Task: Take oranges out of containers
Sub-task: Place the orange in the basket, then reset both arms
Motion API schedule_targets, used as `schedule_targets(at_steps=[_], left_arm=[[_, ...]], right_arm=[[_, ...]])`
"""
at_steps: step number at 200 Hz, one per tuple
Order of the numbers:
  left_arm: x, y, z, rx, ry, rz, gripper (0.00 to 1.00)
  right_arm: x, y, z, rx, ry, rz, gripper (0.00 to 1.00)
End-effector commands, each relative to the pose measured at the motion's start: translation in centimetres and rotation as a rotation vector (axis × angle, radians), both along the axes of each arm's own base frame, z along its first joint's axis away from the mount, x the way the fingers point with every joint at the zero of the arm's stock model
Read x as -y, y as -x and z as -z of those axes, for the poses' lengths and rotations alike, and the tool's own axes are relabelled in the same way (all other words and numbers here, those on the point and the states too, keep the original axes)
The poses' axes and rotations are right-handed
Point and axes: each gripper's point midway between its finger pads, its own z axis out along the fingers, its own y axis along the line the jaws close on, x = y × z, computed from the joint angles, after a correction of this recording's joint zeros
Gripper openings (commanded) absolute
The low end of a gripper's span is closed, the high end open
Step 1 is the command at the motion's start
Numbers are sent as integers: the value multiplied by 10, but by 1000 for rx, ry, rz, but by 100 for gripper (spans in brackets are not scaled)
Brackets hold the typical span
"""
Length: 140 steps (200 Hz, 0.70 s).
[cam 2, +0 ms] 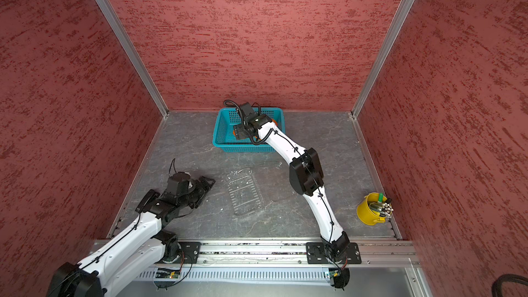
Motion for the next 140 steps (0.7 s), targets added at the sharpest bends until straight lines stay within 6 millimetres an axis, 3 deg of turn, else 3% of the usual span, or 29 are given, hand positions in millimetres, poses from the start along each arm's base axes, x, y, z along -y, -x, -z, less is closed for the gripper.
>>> schedule_targets(at_steps=[1, 32, 89, 95, 109, 115, 140], left_arm=[[-2, -4, -9, 23, -8, -4, 85], [-3, -9, -21, 47, -16, -2, 86], [-13, -39, -88, 176, -93, 18, 89], [-14, -43, -95, 192, -101, 15, 100], [-19, -52, -113, 237, -119, 4, 99], [-20, -57, -122, 259, -125, -2, 100], [-31, -74, -158, 364, -176, -42, 100]], right_arm=[[9, 10, -52, 77, -47, 3, 79], [24, 32, -81, 126, -93, -3, 81], [80, 92, -165, 333, -180, 29, 84], [87, 98, -171, 352, -183, 36, 85], [103, 112, -171, 379, -178, 56, 87], [112, 121, -180, 409, -192, 68, 98], [145, 148, -188, 513, -224, 122, 99]])
